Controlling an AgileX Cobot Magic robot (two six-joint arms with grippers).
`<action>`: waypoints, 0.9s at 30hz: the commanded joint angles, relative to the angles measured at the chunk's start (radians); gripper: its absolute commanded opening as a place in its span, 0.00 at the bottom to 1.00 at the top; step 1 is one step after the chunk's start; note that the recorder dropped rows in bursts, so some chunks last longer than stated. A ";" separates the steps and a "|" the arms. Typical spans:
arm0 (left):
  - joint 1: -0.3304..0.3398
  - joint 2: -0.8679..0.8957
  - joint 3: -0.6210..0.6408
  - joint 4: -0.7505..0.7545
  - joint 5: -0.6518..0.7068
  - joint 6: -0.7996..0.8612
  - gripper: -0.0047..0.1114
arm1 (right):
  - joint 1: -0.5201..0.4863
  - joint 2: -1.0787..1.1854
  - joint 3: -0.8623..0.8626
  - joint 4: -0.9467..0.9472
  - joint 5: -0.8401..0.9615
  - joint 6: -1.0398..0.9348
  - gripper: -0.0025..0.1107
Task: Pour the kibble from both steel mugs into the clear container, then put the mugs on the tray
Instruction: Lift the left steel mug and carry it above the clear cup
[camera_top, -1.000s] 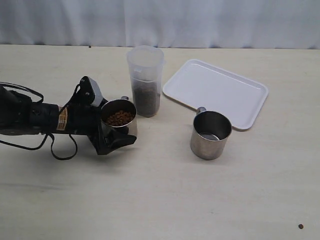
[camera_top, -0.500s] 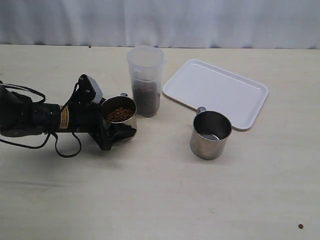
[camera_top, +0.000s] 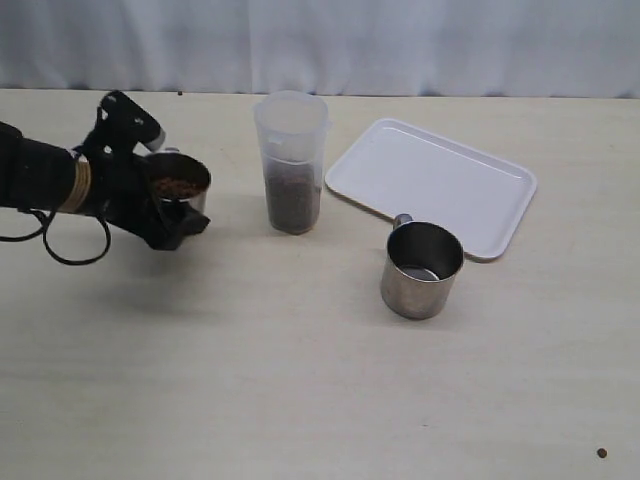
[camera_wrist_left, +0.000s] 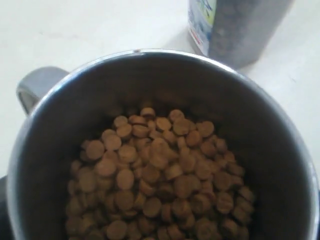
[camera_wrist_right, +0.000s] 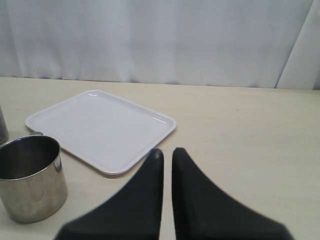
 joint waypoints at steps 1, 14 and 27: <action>-0.028 -0.173 0.002 -0.008 0.085 -0.059 0.04 | 0.002 -0.003 0.004 0.005 0.002 -0.007 0.06; -0.368 -0.202 -0.206 0.089 0.672 0.007 0.04 | 0.002 -0.003 0.004 0.005 0.002 -0.007 0.06; -0.478 -0.074 -0.266 0.172 0.891 0.084 0.04 | 0.002 -0.003 0.004 0.005 0.002 -0.007 0.06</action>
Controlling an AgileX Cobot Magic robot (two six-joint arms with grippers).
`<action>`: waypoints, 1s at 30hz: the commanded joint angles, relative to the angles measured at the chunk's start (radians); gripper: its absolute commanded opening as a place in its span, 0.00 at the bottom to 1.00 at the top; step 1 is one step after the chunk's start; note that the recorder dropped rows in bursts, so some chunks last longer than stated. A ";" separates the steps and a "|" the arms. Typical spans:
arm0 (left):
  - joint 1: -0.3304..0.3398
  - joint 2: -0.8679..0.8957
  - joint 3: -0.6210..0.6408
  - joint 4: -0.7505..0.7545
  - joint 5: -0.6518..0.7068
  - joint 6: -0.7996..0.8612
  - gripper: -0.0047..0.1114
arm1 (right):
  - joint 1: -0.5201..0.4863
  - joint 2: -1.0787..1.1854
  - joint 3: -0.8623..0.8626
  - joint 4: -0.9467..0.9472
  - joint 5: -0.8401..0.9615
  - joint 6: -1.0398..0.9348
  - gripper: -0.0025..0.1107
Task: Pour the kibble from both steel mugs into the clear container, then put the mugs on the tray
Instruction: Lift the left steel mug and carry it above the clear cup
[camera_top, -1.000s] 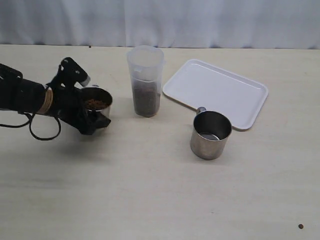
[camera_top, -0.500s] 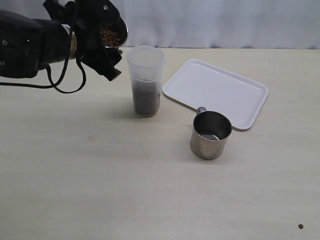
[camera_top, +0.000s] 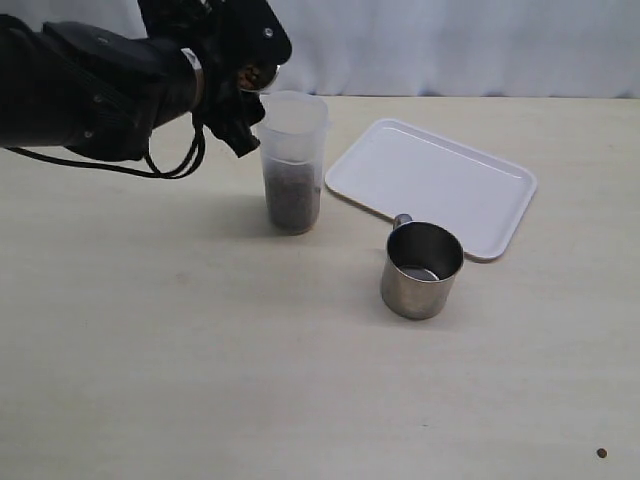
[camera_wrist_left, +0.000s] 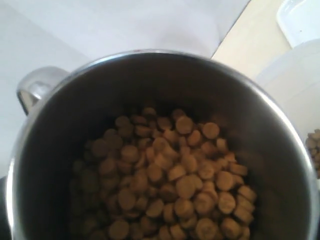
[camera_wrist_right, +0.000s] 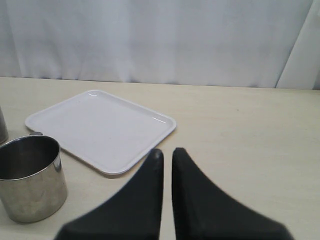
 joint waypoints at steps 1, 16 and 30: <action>-0.028 0.022 -0.013 0.024 0.097 0.006 0.04 | 0.002 -0.003 0.004 0.005 0.002 -0.007 0.06; -0.030 0.078 -0.083 0.024 0.167 0.075 0.04 | 0.002 -0.003 0.004 0.007 0.002 -0.007 0.06; -0.088 0.174 -0.152 0.024 0.318 0.232 0.04 | 0.002 -0.003 0.004 0.007 0.002 -0.007 0.06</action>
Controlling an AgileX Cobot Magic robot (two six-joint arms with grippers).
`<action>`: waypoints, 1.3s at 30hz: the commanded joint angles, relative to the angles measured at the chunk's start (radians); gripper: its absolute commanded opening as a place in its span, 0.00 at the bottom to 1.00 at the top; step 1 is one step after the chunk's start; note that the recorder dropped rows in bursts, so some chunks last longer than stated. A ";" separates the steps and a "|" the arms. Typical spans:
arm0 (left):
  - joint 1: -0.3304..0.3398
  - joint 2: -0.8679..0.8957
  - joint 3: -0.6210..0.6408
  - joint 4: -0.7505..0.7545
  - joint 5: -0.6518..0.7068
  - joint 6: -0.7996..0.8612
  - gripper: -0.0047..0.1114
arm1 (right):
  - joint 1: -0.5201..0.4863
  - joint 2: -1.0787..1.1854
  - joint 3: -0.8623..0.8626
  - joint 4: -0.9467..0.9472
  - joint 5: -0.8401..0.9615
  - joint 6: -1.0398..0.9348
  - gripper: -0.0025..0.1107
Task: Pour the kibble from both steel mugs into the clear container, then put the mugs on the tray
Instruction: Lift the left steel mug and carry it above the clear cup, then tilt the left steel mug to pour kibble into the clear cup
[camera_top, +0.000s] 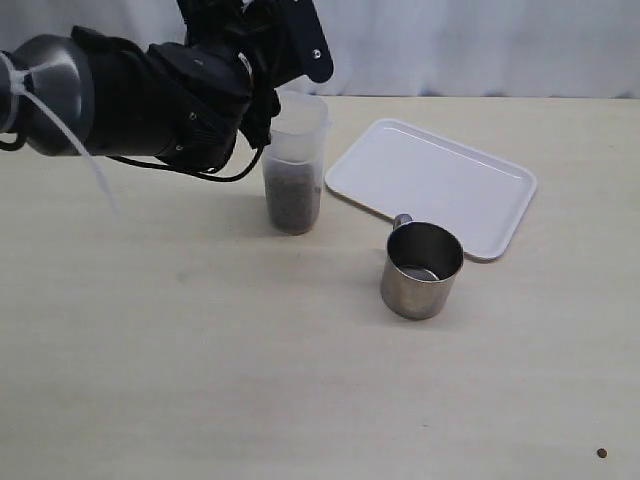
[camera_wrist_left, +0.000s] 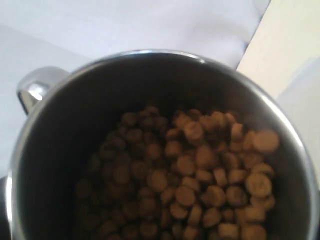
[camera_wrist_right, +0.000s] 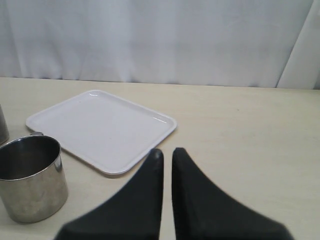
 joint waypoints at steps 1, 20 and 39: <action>-0.001 0.032 -0.014 0.016 0.080 0.063 0.04 | 0.002 -0.003 0.004 0.003 0.002 -0.007 0.06; -0.030 0.041 -0.025 0.016 0.106 0.241 0.04 | 0.002 -0.003 0.004 0.003 0.002 -0.007 0.06; -0.034 0.041 -0.061 0.016 0.112 0.427 0.04 | 0.002 -0.003 0.004 0.003 0.002 -0.007 0.06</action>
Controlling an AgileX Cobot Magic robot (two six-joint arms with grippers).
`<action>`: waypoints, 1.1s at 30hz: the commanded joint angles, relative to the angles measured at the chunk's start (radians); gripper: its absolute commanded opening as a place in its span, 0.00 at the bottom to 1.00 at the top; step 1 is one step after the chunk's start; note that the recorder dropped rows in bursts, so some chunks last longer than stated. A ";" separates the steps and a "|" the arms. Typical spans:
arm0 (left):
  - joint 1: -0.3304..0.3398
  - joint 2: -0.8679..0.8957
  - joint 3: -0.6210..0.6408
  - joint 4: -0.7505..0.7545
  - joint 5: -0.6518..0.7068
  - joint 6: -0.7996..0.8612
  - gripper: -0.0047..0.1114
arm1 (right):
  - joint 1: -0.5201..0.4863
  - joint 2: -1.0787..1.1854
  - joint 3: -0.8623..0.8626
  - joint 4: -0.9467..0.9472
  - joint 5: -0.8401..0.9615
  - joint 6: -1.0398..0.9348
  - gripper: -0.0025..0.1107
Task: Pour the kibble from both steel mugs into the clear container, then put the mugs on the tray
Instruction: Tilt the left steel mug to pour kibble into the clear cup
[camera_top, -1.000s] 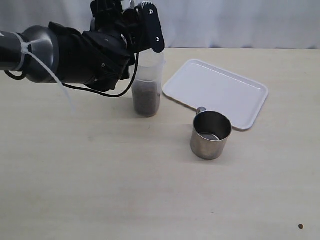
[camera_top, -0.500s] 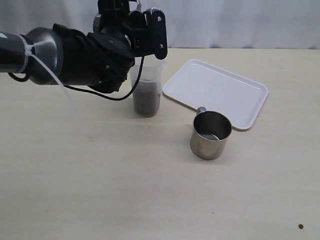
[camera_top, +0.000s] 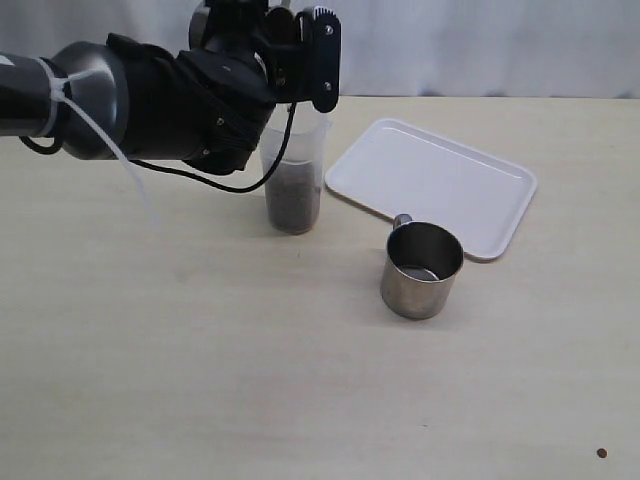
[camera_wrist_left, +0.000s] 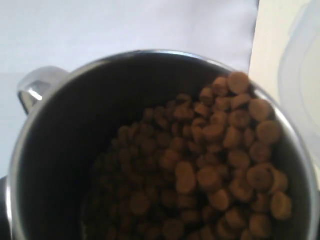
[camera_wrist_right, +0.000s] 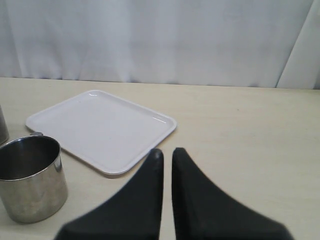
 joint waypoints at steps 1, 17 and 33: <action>-0.007 -0.005 -0.011 0.020 0.018 0.058 0.04 | 0.002 -0.003 0.004 0.003 0.002 -0.007 0.06; -0.005 0.007 -0.045 0.020 -0.019 0.171 0.04 | 0.002 -0.003 0.004 0.003 0.002 -0.007 0.06; -0.005 0.007 -0.045 0.020 -0.025 0.318 0.04 | 0.002 -0.003 0.004 0.003 0.002 -0.007 0.06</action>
